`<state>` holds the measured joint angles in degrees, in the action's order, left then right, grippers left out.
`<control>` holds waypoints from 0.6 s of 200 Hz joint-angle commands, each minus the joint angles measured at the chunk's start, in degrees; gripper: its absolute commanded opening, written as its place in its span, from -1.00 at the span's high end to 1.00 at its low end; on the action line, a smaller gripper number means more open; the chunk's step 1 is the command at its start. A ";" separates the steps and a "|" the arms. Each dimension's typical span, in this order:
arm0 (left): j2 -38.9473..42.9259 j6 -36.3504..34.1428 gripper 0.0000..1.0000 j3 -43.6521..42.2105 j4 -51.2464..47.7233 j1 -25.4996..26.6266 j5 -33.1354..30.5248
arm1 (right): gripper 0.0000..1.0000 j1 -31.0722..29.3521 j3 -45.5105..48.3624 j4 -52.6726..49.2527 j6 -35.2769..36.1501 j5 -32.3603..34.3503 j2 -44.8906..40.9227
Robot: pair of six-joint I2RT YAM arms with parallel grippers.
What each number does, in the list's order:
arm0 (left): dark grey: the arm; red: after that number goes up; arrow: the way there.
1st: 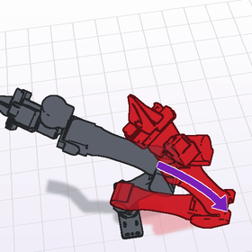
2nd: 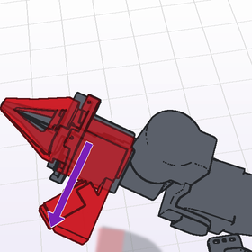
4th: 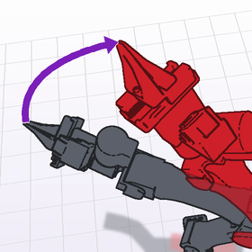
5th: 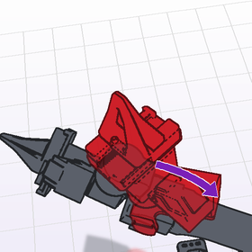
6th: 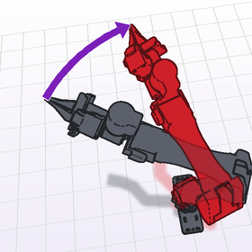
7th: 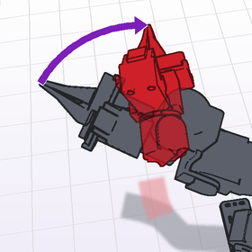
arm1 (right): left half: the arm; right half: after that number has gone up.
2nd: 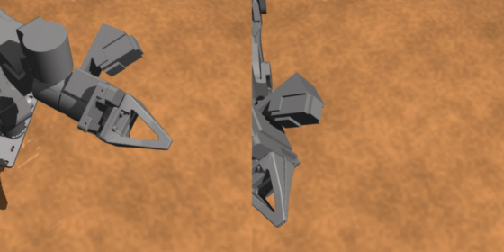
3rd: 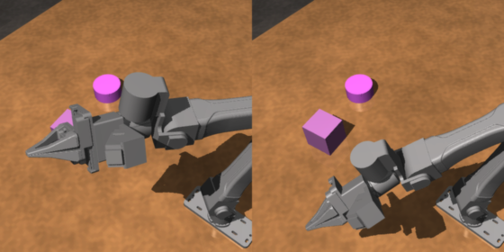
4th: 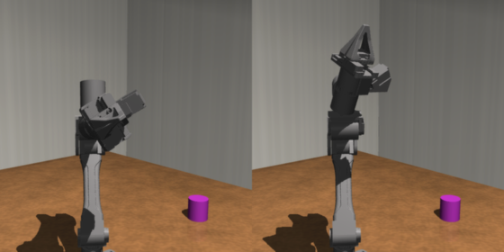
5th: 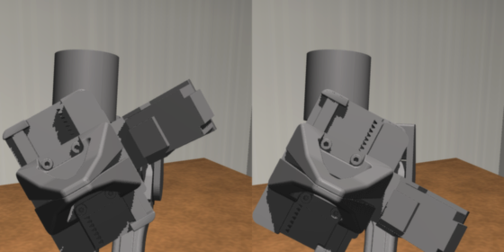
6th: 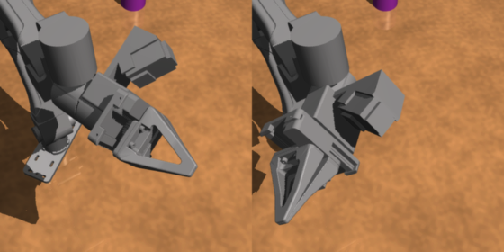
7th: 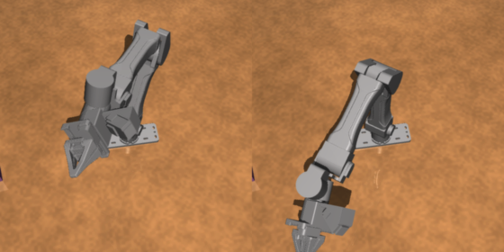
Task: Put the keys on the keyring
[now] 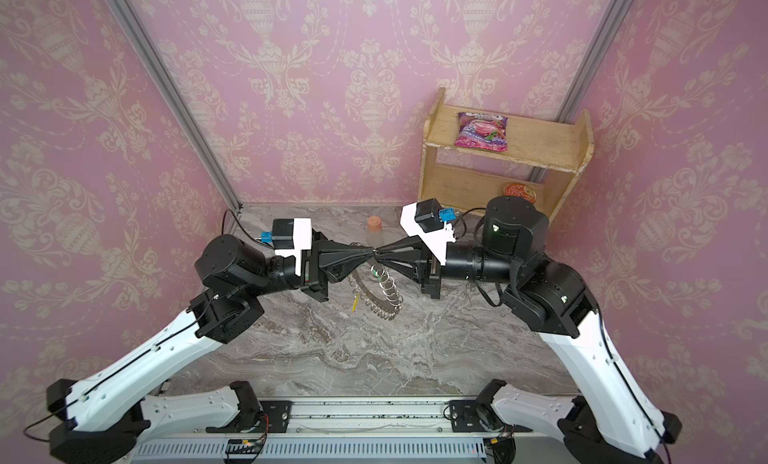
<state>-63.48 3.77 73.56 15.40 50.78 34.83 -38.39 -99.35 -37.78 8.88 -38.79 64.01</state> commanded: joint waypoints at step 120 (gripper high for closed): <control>0.69 0.36 1.00 2.09 2.65 -0.42 1.12 | 0.72 -0.11 1.61 2.61 -2.15 -1.17 0.15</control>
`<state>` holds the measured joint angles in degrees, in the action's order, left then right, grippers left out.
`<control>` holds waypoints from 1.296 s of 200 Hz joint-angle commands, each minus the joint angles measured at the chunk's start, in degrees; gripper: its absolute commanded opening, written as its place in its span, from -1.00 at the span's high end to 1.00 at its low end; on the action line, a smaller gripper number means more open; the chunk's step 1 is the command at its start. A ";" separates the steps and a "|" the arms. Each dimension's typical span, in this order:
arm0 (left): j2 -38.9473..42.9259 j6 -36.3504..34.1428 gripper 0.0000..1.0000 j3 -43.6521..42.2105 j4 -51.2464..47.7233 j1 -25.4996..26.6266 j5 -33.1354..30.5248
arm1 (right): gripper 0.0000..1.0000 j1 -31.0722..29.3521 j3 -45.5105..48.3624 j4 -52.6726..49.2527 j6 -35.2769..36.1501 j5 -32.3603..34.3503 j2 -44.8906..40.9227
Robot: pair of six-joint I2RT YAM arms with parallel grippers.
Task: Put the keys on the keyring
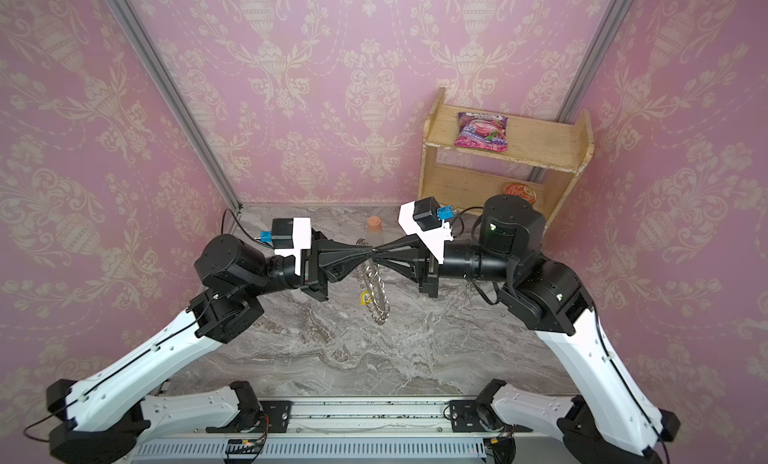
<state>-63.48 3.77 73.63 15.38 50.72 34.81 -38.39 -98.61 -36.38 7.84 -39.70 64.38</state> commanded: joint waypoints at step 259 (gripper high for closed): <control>0.38 1.23 1.00 2.21 2.87 -0.35 1.58 | 1.00 -0.19 2.99 5.57 -3.51 -0.84 -1.35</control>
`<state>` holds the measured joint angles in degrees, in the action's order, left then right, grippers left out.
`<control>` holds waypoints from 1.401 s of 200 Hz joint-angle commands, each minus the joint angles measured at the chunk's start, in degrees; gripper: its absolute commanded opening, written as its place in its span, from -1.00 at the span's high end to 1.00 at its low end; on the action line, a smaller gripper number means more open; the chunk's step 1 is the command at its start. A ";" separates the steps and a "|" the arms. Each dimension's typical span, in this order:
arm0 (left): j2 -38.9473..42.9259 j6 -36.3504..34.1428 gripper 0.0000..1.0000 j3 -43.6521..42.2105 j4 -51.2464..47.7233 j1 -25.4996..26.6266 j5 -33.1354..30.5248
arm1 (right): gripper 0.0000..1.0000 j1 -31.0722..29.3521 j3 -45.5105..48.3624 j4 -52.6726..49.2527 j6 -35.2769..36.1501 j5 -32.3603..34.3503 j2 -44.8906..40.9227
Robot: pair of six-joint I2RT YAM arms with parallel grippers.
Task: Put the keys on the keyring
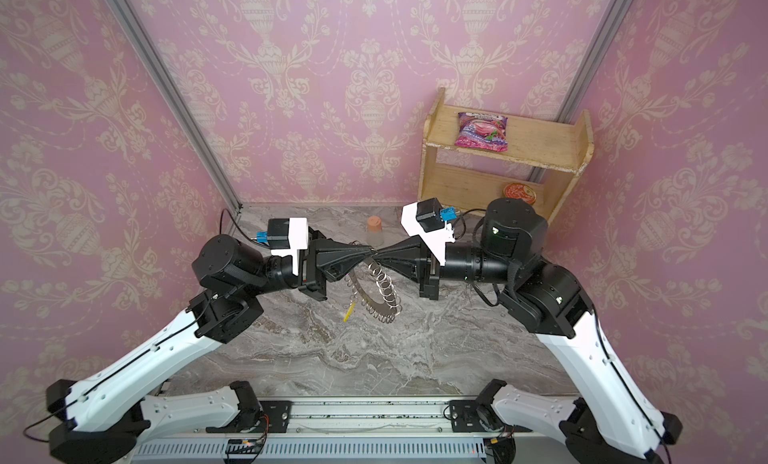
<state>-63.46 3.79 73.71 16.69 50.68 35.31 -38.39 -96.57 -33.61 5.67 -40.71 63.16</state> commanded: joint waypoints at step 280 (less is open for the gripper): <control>-0.32 -19.14 0.15 13.42 -42.50 -0.22 -6.90 | 1.00 -0.10 -14.52 -30.98 12.47 6.94 9.01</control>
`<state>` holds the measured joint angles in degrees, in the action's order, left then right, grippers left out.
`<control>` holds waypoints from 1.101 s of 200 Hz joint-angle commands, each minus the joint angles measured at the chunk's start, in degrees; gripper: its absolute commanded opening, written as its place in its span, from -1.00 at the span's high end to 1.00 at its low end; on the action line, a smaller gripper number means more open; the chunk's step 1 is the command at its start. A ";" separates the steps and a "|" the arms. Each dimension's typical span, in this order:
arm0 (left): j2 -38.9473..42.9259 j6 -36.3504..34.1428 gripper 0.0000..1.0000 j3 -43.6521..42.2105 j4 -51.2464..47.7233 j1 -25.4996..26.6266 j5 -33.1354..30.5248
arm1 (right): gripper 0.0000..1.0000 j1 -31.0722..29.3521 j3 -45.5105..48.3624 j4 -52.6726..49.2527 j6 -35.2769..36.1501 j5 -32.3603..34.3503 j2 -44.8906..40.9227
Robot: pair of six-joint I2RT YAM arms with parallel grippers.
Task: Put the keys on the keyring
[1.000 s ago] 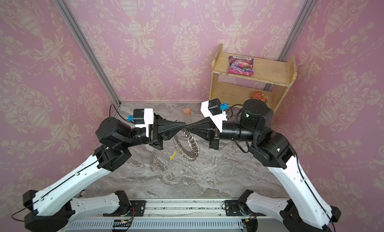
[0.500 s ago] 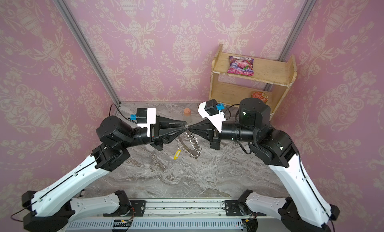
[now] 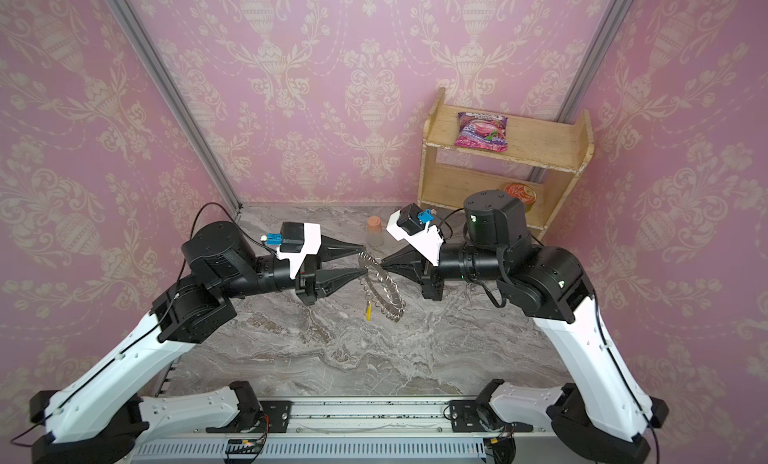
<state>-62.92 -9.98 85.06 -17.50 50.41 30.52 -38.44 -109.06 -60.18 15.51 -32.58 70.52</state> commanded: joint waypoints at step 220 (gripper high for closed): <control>-4.95 -4.67 0.72 4.06 -10.35 0.12 2.13 | 1.00 -0.03 -0.90 -5.65 3.49 -5.77 3.61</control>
<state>-67.88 -15.11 88.05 -29.39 50.41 30.74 -38.41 -109.45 -66.54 18.24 -36.64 74.13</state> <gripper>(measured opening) 0.160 0.060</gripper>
